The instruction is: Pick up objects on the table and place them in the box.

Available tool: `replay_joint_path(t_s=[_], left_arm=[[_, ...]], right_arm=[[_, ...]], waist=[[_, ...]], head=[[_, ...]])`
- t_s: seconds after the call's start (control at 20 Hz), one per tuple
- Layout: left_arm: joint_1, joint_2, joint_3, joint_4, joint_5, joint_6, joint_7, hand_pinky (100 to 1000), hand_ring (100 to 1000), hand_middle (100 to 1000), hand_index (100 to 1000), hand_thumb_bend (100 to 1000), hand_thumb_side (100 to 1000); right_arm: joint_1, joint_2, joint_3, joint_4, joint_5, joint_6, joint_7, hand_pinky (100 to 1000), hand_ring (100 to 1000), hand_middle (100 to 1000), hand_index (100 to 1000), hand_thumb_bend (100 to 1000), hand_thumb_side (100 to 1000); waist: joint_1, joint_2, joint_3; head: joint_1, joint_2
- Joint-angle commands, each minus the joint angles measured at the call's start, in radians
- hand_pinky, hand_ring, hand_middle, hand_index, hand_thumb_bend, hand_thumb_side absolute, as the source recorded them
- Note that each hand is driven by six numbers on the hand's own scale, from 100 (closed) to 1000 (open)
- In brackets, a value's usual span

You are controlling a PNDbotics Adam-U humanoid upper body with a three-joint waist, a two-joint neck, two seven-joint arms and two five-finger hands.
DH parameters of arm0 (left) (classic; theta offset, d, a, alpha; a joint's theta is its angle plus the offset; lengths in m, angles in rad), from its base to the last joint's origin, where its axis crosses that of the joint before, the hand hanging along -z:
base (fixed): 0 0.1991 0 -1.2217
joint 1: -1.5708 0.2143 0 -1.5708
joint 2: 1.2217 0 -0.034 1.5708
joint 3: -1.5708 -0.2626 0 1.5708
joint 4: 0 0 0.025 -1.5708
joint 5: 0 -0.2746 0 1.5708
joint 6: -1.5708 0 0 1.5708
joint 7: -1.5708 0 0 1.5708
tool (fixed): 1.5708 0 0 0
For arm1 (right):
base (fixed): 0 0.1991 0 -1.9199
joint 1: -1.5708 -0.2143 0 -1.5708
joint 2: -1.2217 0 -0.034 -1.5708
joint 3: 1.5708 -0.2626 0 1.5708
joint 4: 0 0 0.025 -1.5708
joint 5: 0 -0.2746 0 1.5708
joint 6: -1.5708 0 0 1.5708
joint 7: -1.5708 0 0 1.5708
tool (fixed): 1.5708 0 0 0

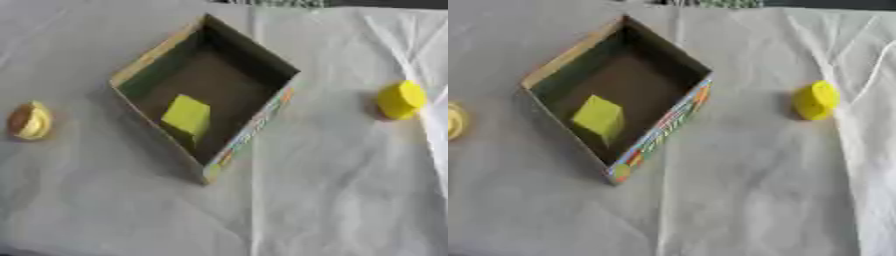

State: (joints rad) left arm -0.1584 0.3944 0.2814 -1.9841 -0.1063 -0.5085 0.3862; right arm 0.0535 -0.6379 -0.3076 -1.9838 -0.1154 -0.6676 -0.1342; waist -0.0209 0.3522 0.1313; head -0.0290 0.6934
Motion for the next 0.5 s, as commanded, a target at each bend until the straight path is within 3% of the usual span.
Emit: replay_joint_path(t_s=[0.05,0.5], left_arm=[[0.000,0.011,0.005,-0.016,-0.005,-0.001,-0.002,811,744,751,830,100,548],[0.003,0.012,0.003,-0.016,-0.003,0.000,-0.002,812,744,752,830,100,549]], right_arm=[[-0.001,-0.023,-0.008,-0.016,-0.001,0.008,0.001,864,730,612,828,100,479],[0.000,-0.044,-0.006,-0.016,-0.002,0.009,0.010,865,739,618,830,100,470]], waist=[[0.001,-0.022,0.000],[0.002,-0.026,0.000]], head=[[-0.003,-0.004],[-0.001,0.001]])
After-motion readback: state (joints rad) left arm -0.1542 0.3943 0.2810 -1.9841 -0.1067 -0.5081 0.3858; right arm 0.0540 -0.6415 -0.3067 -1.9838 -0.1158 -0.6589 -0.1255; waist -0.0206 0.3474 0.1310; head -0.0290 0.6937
